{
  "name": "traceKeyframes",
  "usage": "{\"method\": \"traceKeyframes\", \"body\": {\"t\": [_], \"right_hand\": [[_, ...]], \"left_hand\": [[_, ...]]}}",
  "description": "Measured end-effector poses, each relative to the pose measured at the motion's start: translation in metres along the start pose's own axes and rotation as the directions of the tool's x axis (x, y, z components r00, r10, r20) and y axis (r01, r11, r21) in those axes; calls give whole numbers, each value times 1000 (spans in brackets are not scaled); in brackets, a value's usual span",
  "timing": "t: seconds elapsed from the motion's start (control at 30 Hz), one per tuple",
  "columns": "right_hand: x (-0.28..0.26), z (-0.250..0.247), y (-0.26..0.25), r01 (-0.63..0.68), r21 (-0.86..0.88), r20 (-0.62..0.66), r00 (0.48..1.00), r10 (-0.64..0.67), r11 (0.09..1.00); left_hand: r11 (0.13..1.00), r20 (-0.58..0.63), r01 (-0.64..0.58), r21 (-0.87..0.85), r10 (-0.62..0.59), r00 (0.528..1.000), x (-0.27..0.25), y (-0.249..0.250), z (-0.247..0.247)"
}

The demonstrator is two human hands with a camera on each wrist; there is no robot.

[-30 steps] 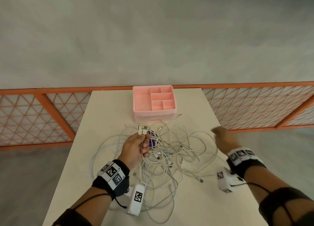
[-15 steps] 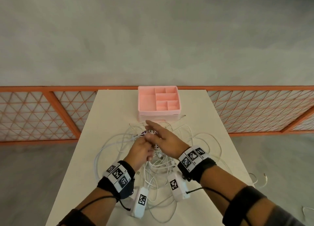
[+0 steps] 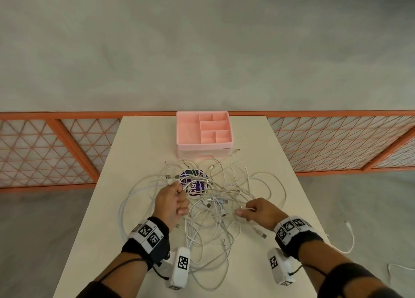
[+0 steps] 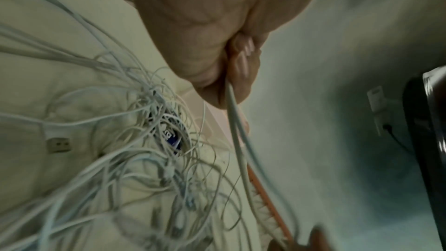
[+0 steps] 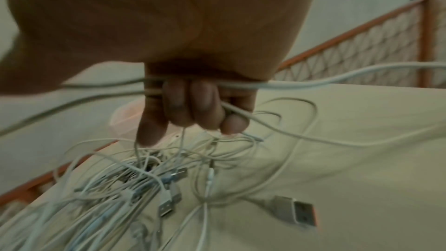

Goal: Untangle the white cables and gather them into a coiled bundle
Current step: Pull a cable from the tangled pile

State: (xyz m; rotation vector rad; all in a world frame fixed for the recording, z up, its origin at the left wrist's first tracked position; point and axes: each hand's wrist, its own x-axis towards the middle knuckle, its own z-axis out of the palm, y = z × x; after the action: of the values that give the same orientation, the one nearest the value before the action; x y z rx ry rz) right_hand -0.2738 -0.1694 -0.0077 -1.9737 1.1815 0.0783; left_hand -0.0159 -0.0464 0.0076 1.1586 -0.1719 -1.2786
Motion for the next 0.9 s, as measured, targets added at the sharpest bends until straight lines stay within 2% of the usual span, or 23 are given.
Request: {"method": "traceKeyframes", "body": {"t": [0.07, 0.13, 0.23, 0.33, 0.4, 0.5, 0.57, 0.67, 0.77, 0.83, 0.9], "right_hand": [[-1, 1, 2, -90, 102, 1, 996, 91, 991], [4, 6, -6, -124, 132, -65, 989, 133, 983], [18, 20, -31, -70, 72, -93, 993, 77, 995], [32, 40, -58, -48, 84, -29, 998, 50, 995], [35, 50, -74, -46, 170, 27, 999, 42, 984], [31, 54, -98, -21, 488, -8, 1000, 28, 872], [26, 51, -117, 81, 553, -70, 996, -50, 829], [18, 45, -135, 244, 466, -60, 968, -244, 851], [12, 42, -138, 347, 304, 23, 928, -371, 887], [12, 44, -133, 382, 202, 43, 916, -398, 902], [14, 46, -126, 358, 224, 36, 926, -375, 906]], "left_hand": [[997, -5, 9, 71, -9, 1000, -2, -10, 3], [989, -11, 0, 145, 1, 1000, -2, -18, 6], [971, -15, -19, 240, 24, 1000, -3, -27, 9], [955, -20, -31, 294, 38, 999, -2, -28, 13], [958, -41, -31, 287, 45, 998, -4, -26, 17], [981, -123, 22, 191, 2, 992, -4, -23, 19], [992, -167, 99, 76, -85, 982, -2, -23, 16], [974, -127, 188, -124, -203, 971, -1, -18, 11], [922, -59, 200, -333, -232, 971, 0, -5, 11], [879, -37, 199, -433, -238, 970, 5, 3, 11], [850, -29, 183, -494, -226, 974, 9, 8, 9]]}}
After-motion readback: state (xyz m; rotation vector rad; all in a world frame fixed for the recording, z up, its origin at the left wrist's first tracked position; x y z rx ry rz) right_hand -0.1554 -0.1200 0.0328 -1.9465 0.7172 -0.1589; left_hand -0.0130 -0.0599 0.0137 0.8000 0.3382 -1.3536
